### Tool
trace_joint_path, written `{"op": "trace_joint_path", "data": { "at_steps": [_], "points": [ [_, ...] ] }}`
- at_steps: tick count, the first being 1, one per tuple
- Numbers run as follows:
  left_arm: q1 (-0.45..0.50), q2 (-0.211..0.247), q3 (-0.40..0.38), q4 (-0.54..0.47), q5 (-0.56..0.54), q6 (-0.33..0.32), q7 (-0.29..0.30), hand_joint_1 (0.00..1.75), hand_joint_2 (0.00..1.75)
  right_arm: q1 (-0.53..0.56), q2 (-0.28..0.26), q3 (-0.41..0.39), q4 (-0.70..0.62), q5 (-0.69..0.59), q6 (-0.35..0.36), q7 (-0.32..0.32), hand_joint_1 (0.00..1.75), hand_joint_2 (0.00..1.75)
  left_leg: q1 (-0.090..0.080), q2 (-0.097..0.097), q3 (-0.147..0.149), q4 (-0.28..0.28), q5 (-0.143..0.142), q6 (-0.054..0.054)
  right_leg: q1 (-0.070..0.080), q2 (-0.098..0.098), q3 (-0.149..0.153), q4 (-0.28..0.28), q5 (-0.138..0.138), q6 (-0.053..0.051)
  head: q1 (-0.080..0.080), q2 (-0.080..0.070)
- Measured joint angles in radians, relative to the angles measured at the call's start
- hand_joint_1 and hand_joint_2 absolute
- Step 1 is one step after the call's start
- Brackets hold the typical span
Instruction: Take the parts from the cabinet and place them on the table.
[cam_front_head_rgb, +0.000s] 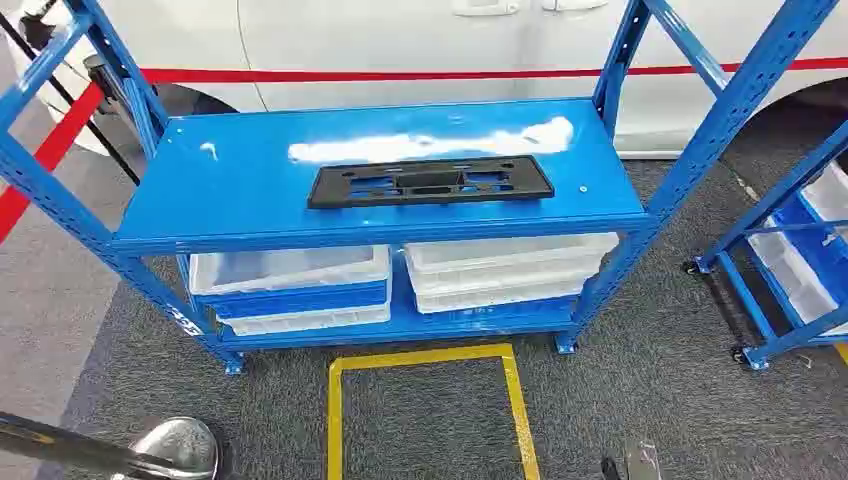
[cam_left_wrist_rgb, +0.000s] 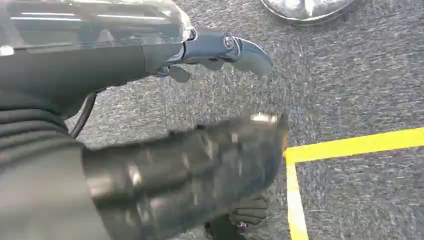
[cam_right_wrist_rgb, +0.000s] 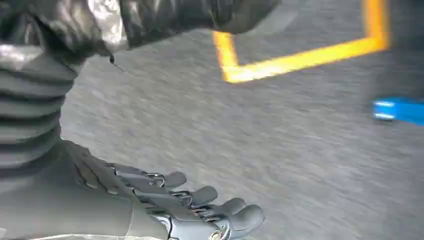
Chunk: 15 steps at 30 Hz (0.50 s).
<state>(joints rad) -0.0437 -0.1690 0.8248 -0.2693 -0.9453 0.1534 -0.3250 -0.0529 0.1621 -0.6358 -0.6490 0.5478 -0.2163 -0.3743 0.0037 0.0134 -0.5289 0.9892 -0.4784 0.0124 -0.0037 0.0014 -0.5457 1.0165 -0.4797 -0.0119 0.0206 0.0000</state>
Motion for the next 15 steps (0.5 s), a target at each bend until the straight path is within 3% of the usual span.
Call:
{"op": "trace_joint_path", "data": {
  "at_steps": [5, 15],
  "points": [
    [-0.008, -0.006, 0.022, 0.007, -0.034, 0.005, -0.007, 0.00, 0.00, 0.003, 0.002, 0.085, -0.094, -0.025, -0.022, -0.029, 0.00, 0.00, 0.000, -0.001, 0.000, 0.000, 0.001, 0.000, 0.000, -0.001, 0.000, 0.000, 0.000, 0.000, 0.000, 0.000],
    [-0.034, -0.022, 0.065, 0.020, -0.127, 0.006, -0.017, 0.00, 0.00, -0.021, 0.006, 0.396, -0.316, -0.090, -0.040, -0.095, 0.00, 0.00, 0.000, -0.001, 0.001, 0.000, 0.001, 0.001, 0.000, -0.001, 0.000, 0.001, 0.000, 0.000, 0.000, 0.000]
  ]
}}
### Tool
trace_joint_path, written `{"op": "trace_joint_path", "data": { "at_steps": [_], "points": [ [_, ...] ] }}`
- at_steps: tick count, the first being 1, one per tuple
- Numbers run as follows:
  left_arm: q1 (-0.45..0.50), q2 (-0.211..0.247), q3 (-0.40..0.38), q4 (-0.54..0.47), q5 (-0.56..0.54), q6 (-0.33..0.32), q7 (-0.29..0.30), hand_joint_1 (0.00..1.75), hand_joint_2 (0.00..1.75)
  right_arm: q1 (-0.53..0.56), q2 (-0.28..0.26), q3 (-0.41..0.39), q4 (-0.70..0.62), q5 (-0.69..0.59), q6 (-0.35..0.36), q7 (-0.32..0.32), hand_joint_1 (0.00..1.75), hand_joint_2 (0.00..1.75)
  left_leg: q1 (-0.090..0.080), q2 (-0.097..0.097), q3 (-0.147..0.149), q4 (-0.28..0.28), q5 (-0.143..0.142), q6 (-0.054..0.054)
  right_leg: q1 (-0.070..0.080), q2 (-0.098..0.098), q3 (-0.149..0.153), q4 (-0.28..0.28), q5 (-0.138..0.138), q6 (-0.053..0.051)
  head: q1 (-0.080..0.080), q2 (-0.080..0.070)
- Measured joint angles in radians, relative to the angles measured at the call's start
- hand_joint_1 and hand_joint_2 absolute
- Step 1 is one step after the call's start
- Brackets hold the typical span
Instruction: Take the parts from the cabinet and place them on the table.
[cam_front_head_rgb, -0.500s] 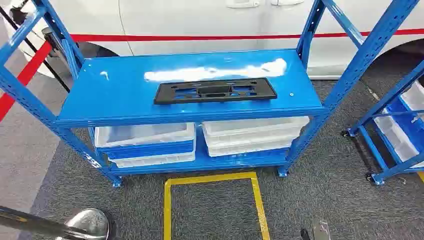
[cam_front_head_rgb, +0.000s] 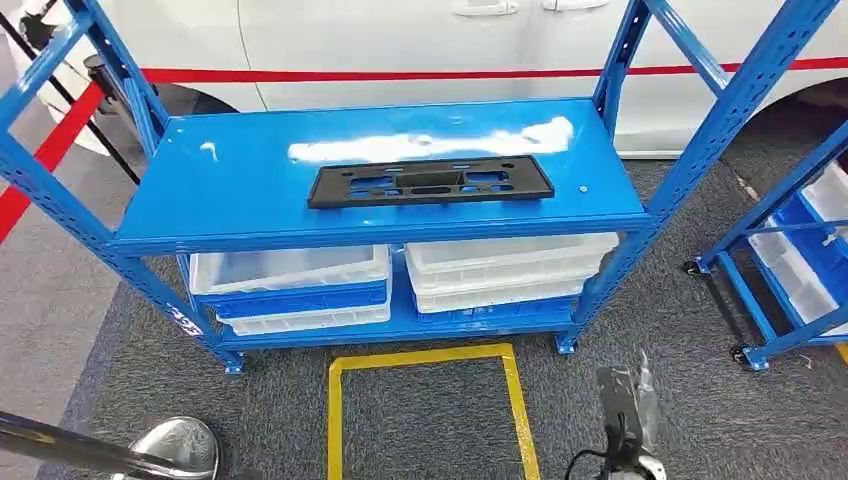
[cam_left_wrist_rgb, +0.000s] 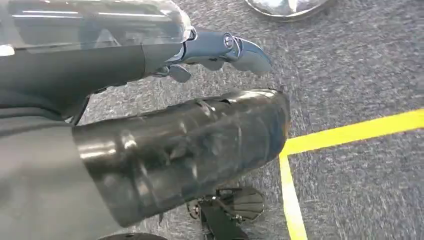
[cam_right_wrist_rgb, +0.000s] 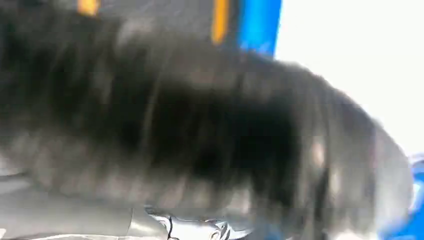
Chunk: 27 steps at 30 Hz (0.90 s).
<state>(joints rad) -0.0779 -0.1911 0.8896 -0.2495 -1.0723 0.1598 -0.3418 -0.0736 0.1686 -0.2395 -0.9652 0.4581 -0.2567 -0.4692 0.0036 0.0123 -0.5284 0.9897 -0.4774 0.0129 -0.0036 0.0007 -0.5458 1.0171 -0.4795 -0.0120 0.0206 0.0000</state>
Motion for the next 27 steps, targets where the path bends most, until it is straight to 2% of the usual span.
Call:
{"op": "trace_joint_path", "data": {
  "at_steps": [2, 3, 13, 20, 21, 22, 23, 24, 26, 27],
  "points": [
    [-0.005, -0.002, 0.002, 0.003, -0.018, 0.000, 0.001, 0.00, 0.00, -0.015, 0.004, 0.063, -0.029, -0.020, 0.015, -0.002, 0.00, 0.00, 0.000, -0.001, 0.002, 0.000, 0.001, 0.001, 0.000, 0.000, 0.000, 0.000, 0.000, 0.000, 0.000, 0.000],
    [-0.007, -0.004, 0.002, 0.004, -0.027, 0.000, 0.002, 0.00, 0.00, -0.022, 0.004, 0.100, -0.045, -0.032, 0.024, -0.004, 0.00, 1.75, 0.000, 0.000, 0.002, 0.000, 0.001, 0.000, 0.000, 0.000, 0.000, 0.000, 0.000, 0.000, 0.000, 0.000],
    [-0.024, -0.014, 0.003, 0.012, -0.107, 0.000, 0.021, 0.00, 0.00, -0.112, 0.010, 0.437, -0.165, -0.134, 0.107, -0.021, 0.00, 1.75, 0.000, -0.001, 0.001, 0.000, 0.001, 0.000, 0.000, 0.000, 0.000, 0.001, 0.000, 0.000, 0.000, 0.000],
    [-0.024, -0.014, 0.003, 0.013, -0.111, 0.000, 0.022, 0.00, 0.00, -0.115, 0.010, 0.451, -0.170, -0.138, 0.111, -0.021, 0.00, 1.75, 0.000, -0.001, 0.001, 0.000, 0.001, 0.000, 0.000, 0.000, -0.001, 0.001, 0.000, 0.000, 0.000, 0.000],
    [-0.028, -0.016, 0.003, 0.013, -0.125, 0.001, 0.025, 0.00, 0.00, -0.131, 0.010, 0.517, -0.192, -0.154, 0.127, -0.024, 0.00, 1.75, 0.000, -0.001, 0.001, 0.000, 0.001, 0.000, 0.000, 0.000, -0.001, 0.001, 0.000, 0.000, 0.000, 0.000],
    [-0.029, -0.017, 0.003, 0.014, -0.127, 0.001, 0.026, 0.00, 0.00, -0.136, 0.010, 0.536, -0.199, -0.160, 0.132, -0.025, 0.00, 1.75, 0.000, -0.001, 0.001, 0.000, 0.001, 0.000, 0.000, 0.000, -0.001, 0.001, 0.000, 0.000, 0.000, 0.000],
    [-0.033, -0.018, 0.003, 0.016, -0.142, 0.002, 0.027, 0.00, 0.00, -0.152, 0.010, 0.597, -0.222, -0.171, 0.145, -0.031, 0.00, 1.75, 0.000, -0.001, 0.001, 0.000, 0.001, 0.000, 0.000, 0.000, -0.001, 0.001, 0.000, 0.000, 0.000, 0.000],
    [-0.038, -0.019, 0.002, 0.019, -0.165, 0.003, 0.030, 0.00, 0.00, -0.181, 0.008, 0.721, -0.264, -0.185, 0.167, -0.040, 0.00, 1.75, 0.000, -0.001, 0.001, 0.000, 0.001, 0.000, 0.000, 0.000, -0.001, 0.001, 0.000, 0.000, 0.000, 0.000],
    [-0.046, -0.022, 0.001, 0.021, -0.196, 0.003, 0.034, 0.00, 0.00, -0.215, 0.002, 0.852, -0.306, -0.197, 0.192, -0.050, 0.00, 1.75, -0.002, -0.001, -0.002, 0.008, 0.000, 0.004, -0.003, 0.000, -0.002, -0.001, 0.003, 0.003, 0.000, 0.000],
    [-0.049, -0.022, 0.000, 0.021, -0.201, 0.003, 0.034, 0.00, 0.00, -0.221, 0.000, 0.871, -0.311, -0.197, 0.195, -0.051, 0.00, 1.75, -0.001, -0.001, -0.004, 0.011, -0.002, 0.006, -0.003, 0.000, -0.004, 0.000, 0.003, 0.004, 0.000, 0.000]
  ]
}}
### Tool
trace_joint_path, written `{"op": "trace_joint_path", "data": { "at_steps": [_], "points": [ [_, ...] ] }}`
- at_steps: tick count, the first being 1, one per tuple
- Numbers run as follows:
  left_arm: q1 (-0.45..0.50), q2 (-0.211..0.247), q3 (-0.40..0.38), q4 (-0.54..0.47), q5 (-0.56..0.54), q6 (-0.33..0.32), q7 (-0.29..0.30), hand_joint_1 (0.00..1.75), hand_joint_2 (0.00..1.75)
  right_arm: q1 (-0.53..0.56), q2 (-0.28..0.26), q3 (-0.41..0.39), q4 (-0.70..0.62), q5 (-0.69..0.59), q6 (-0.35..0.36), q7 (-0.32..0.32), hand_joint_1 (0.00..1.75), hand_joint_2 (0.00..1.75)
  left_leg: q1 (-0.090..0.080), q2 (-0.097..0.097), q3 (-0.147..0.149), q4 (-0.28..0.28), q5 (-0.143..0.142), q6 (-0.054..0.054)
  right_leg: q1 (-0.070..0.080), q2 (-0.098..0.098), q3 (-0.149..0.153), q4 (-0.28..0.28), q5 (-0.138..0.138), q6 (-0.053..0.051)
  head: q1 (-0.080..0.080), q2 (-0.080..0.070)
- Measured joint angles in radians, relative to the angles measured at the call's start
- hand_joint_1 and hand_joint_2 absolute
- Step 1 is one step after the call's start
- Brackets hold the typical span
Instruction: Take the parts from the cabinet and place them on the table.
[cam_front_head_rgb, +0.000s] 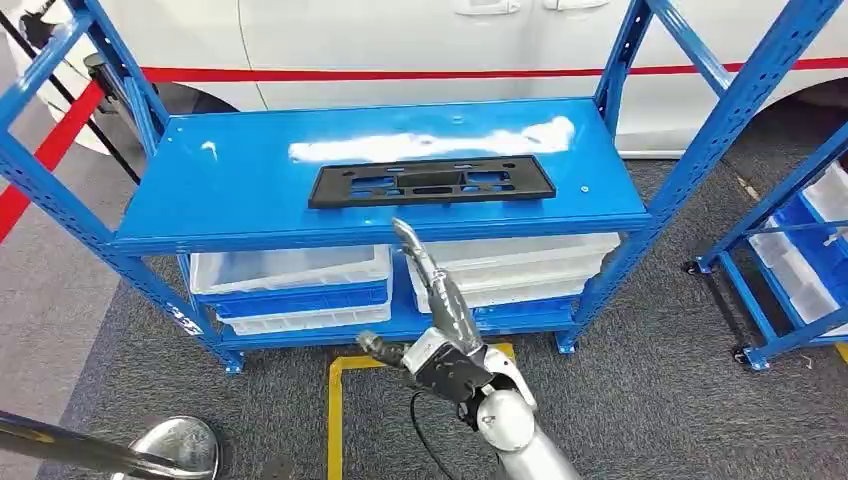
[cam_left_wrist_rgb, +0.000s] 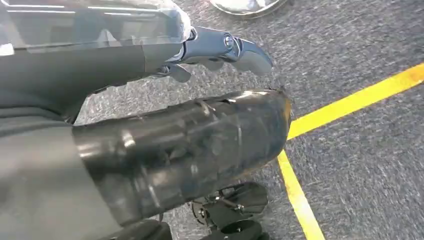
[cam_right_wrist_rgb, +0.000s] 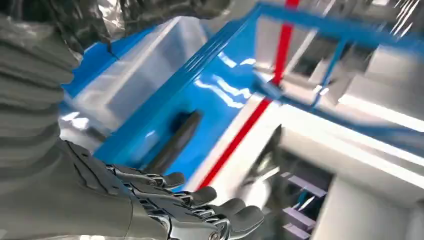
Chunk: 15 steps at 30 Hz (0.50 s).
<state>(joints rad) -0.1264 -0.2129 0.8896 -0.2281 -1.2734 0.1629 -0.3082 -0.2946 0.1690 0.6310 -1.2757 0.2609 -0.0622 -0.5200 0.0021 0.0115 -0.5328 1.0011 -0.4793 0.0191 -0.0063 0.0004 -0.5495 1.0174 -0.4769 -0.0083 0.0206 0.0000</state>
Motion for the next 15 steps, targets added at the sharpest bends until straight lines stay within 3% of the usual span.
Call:
{"op": "trace_joint_path", "data": {
  "at_steps": [4, 5, 6, 7, 9, 10, 11, 12, 14, 15],
  "points": [
    [-0.002, 0.000, -0.003, 0.000, -0.013, -0.004, -0.024, 0.00, 0.00, -0.011, -0.005, 0.035, -0.002, -0.006, 0.012, 0.013, 0.00, 1.75, 0.000, 0.000, -0.004, -0.001, 0.003, 0.007, 0.000, 0.000, 0.001, -0.006, 0.006, 0.010, 0.000, 0.000],
    [-0.002, -0.003, -0.008, 0.001, -0.021, -0.011, -0.042, 0.00, 0.00, -0.015, -0.006, 0.039, -0.002, -0.007, 0.015, 0.019, 0.00, 0.00, 0.013, 0.001, 0.003, -0.021, 0.015, 0.016, 0.007, 0.000, 0.002, -0.006, 0.003, 0.015, 0.000, 0.000],
    [-0.003, -0.003, -0.011, 0.001, -0.022, -0.026, -0.056, 0.00, 0.00, -0.018, -0.010, 0.042, 0.002, -0.011, 0.018, 0.026, 0.00, 0.00, 0.014, 0.004, 0.007, -0.029, 0.020, 0.016, 0.003, 0.001, -0.002, 0.006, -0.006, 0.019, 0.001, 0.000],
    [-0.005, -0.003, -0.011, 0.002, -0.021, -0.045, -0.071, 0.00, 0.00, -0.026, -0.011, 0.047, 0.006, -0.017, 0.032, 0.039, 0.00, 0.00, 0.015, 0.005, 0.004, -0.032, 0.023, 0.022, 0.002, 0.001, -0.031, 0.060, -0.044, 0.022, 0.002, 0.000],
    [-0.004, -0.004, -0.011, 0.003, -0.009, -0.060, -0.090, 0.00, 0.00, -0.034, -0.018, 0.057, 0.021, -0.025, 0.047, 0.063, 0.00, 0.00, 0.015, 0.005, 0.001, -0.031, 0.023, 0.022, -0.004, 0.000, -0.108, 0.215, -0.113, 0.030, 0.001, 0.000],
    [-0.003, -0.004, -0.011, 0.004, -0.003, -0.063, -0.100, 0.00, 0.00, -0.034, -0.021, 0.059, 0.029, -0.036, 0.054, 0.073, 0.00, 0.00, 0.015, 0.005, 0.000, -0.030, 0.023, 0.022, -0.007, 0.000, -0.142, 0.277, -0.128, 0.034, 0.002, 0.000],
    [-0.002, -0.004, -0.011, 0.005, 0.000, -0.066, -0.107, 0.00, 0.00, -0.034, -0.023, 0.059, 0.035, -0.044, 0.056, 0.079, 0.00, 0.00, 0.016, 0.004, 0.000, -0.028, 0.023, 0.021, -0.011, 0.000, -0.157, 0.298, -0.118, 0.038, 0.001, 0.000],
    [-0.002, -0.004, -0.011, 0.005, 0.007, -0.068, -0.111, 0.00, 0.00, -0.034, -0.025, 0.059, 0.038, -0.046, 0.053, 0.085, 0.00, 0.00, 0.017, 0.003, 0.000, -0.025, 0.021, 0.018, -0.015, 0.000, -0.149, 0.270, -0.087, 0.040, 0.002, 0.000],
    [-0.002, -0.004, -0.010, 0.005, 0.010, -0.072, -0.118, 0.00, 0.00, -0.040, -0.025, 0.060, 0.042, -0.047, 0.047, 0.091, 0.00, 0.00, 0.023, 0.001, 0.002, -0.011, 0.009, 0.008, -0.021, -0.002, -0.075, 0.100, 0.020, 0.043, 0.002, 0.000],
    [-0.002, -0.003, -0.010, 0.005, 0.011, -0.074, -0.121, 0.00, 0.00, -0.042, -0.025, 0.060, 0.042, -0.047, 0.046, 0.092, 0.00, 0.00, 0.024, 0.000, -0.002, -0.003, 0.001, 0.000, -0.022, -0.005, -0.047, 0.031, 0.034, 0.043, 0.002, 0.000]
  ]
}}
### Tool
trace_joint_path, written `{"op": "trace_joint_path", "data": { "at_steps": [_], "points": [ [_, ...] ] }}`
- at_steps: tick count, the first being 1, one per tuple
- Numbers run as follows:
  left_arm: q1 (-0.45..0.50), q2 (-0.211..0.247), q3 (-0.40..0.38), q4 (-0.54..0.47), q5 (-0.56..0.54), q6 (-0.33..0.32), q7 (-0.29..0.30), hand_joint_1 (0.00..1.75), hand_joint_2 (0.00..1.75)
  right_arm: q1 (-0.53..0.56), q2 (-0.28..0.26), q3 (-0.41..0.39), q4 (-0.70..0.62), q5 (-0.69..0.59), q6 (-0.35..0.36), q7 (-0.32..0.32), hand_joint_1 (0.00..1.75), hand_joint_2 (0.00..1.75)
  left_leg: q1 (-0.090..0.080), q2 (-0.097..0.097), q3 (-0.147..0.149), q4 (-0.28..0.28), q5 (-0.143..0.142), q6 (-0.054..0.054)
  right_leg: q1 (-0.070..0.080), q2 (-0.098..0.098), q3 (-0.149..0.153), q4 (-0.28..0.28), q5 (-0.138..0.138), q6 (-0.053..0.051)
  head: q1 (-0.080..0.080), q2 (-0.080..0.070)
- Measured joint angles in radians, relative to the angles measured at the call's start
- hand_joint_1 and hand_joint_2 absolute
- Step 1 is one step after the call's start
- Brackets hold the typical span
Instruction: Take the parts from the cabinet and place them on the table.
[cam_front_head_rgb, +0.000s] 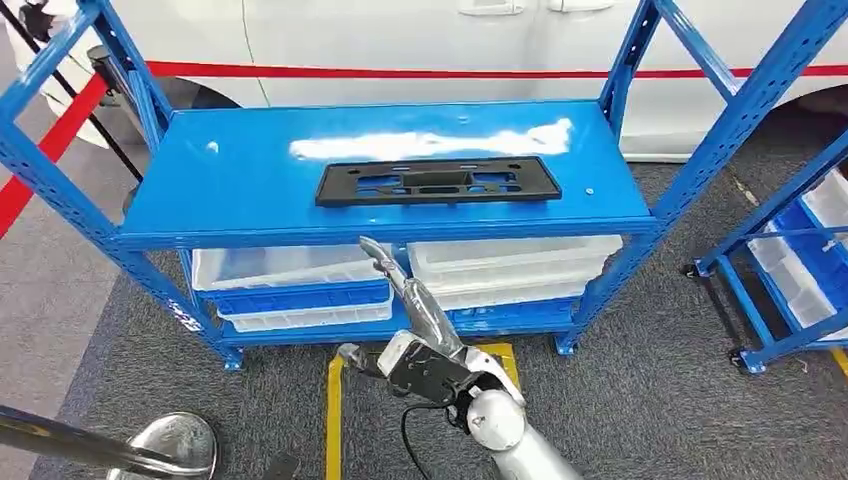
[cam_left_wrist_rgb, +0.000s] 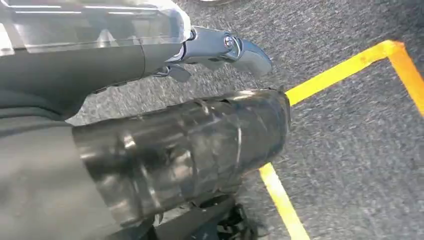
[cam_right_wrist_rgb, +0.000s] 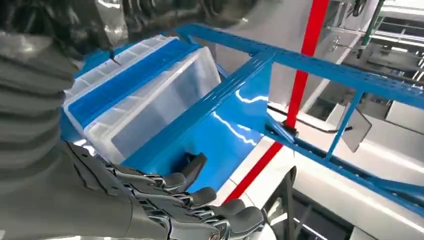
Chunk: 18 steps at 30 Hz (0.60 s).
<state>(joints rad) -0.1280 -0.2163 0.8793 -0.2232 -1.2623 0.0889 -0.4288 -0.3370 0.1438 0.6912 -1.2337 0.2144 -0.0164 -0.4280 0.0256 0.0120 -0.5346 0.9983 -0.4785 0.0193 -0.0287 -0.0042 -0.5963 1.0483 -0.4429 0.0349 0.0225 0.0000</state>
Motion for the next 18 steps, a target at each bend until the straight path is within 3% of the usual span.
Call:
{"op": "trace_joint_path", "data": {
  "at_steps": [1, 2, 3, 4, 6, 7, 9, 10, 11, 12, 13, 15, 16, 18],
  "points": [
    [-0.002, 0.001, 0.001, 0.000, 0.000, 0.000, -0.001, 0.00, 0.00, -0.002, 0.000, 0.002, 0.002, 0.000, 0.000, 0.001, 0.00, 0.00, -0.007, -0.001, -0.006, 0.009, -0.003, -0.007, 0.011, 0.001, 0.003, -0.007, -0.011, -0.005, 0.002, 0.000],
    [-0.001, 0.001, 0.001, 0.000, 0.003, -0.001, -0.002, 0.00, 0.00, -0.003, 0.000, 0.005, 0.003, 0.000, 0.000, 0.002, 0.00, 0.00, -0.008, -0.001, -0.012, 0.008, -0.001, -0.013, 0.009, 0.003, -0.004, -0.003, -0.013, -0.016, -0.002, 0.000],
    [0.000, 0.001, 0.002, 0.001, 0.003, -0.001, -0.003, 0.00, 0.00, -0.002, 0.000, 0.006, 0.003, 0.000, -0.001, 0.003, 0.00, 1.75, -0.006, 0.001, -0.013, 0.009, -0.002, -0.018, 0.011, 0.006, -0.007, -0.003, -0.014, -0.020, -0.002, 0.000],
    [0.000, 0.001, 0.002, 0.001, 0.004, -0.002, -0.006, 0.00, 0.00, -0.003, -0.001, 0.006, 0.004, 0.000, -0.003, 0.003, 0.00, 1.75, -0.004, 0.002, -0.011, 0.006, 0.000, -0.025, 0.016, 0.007, -0.010, -0.002, -0.014, -0.026, -0.002, 0.000],
    [-0.001, 0.001, 0.002, 0.001, 0.004, -0.007, -0.014, 0.00, 0.00, -0.006, 0.000, 0.007, 0.002, 0.003, -0.011, 0.002, 0.00, 1.75, 0.000, -0.001, -0.016, 0.020, -0.017, -0.034, 0.007, 0.007, -0.002, -0.014, -0.009, -0.044, -0.003, 0.000],
    [-0.001, 0.001, 0.002, 0.001, 0.004, -0.009, -0.015, 0.00, 0.00, -0.009, 0.000, 0.007, 0.000, 0.008, -0.023, 0.002, 0.00, 1.75, 0.000, -0.002, -0.036, 0.063, -0.045, -0.036, 0.007, 0.006, -0.002, -0.015, -0.009, -0.052, -0.003, 0.000],
    [0.001, 0.003, 0.002, 0.001, 0.004, -0.020, -0.015, 0.00, 0.00, -0.012, -0.001, 0.008, 0.000, 0.026, -0.048, 0.002, 0.00, 1.75, -0.001, -0.003, -0.114, 0.224, -0.119, -0.040, 0.010, 0.006, -0.002, -0.015, -0.010, -0.057, -0.004, 0.000],
    [0.004, 0.004, 0.002, 0.002, 0.004, -0.023, -0.015, 0.00, 0.00, -0.011, -0.002, 0.008, 0.000, 0.038, -0.063, 0.002, 0.00, 1.75, -0.001, -0.003, -0.154, 0.300, -0.141, -0.041, 0.013, 0.006, -0.003, -0.015, -0.011, -0.058, -0.004, 0.000],
    [0.007, 0.005, 0.002, 0.002, 0.004, -0.023, -0.015, 0.00, 0.00, -0.011, -0.002, 0.008, 0.000, 0.045, -0.072, 0.002, 0.00, 1.75, -0.001, -0.003, -0.170, 0.328, -0.137, -0.041, 0.015, 0.008, -0.002, -0.014, -0.011, -0.059, -0.004, 0.000],
    [0.009, 0.005, 0.002, 0.002, 0.004, -0.024, -0.015, 0.00, 0.00, -0.011, -0.002, 0.008, 0.000, 0.050, -0.076, 0.002, 0.00, 1.75, -0.001, -0.003, -0.165, 0.307, -0.110, -0.038, 0.016, 0.010, 0.000, -0.013, -0.012, -0.059, -0.004, 0.000],
    [0.009, 0.006, 0.002, 0.002, 0.004, -0.024, -0.015, 0.00, 0.00, -0.012, -0.002, 0.008, -0.001, 0.053, -0.078, 0.002, 0.00, 1.75, -0.001, -0.003, -0.139, 0.243, -0.065, -0.034, 0.017, 0.012, 0.001, -0.012, -0.013, -0.059, -0.004, 0.000],
    [0.008, 0.008, 0.002, 0.002, 0.004, -0.024, -0.015, 0.00, 0.00, -0.013, -0.002, 0.008, -0.002, 0.055, -0.081, 0.002, 0.00, 1.75, -0.002, -0.005, -0.060, 0.067, 0.025, -0.023, 0.017, 0.015, 0.005, -0.008, -0.017, -0.055, -0.004, 0.000],
    [0.007, 0.009, 0.002, 0.002, 0.004, -0.026, -0.015, 0.00, 0.00, -0.014, -0.002, 0.008, -0.003, 0.069, -0.094, 0.002, 0.00, 1.75, -0.007, -0.008, -0.045, 0.039, 0.009, -0.020, 0.022, 0.016, 0.002, -0.006, -0.019, -0.051, -0.003, 0.000],
    [0.005, 0.009, 0.001, 0.002, 0.006, -0.031, -0.018, 0.00, 0.00, -0.016, -0.003, 0.009, -0.003, 0.131, -0.146, 0.002, 0.00, 1.75, -0.012, -0.010, -0.049, 0.028, 0.013, -0.017, 0.022, 0.016, -0.005, -0.005, -0.015, -0.040, -0.003, 0.000]
  ]
}}
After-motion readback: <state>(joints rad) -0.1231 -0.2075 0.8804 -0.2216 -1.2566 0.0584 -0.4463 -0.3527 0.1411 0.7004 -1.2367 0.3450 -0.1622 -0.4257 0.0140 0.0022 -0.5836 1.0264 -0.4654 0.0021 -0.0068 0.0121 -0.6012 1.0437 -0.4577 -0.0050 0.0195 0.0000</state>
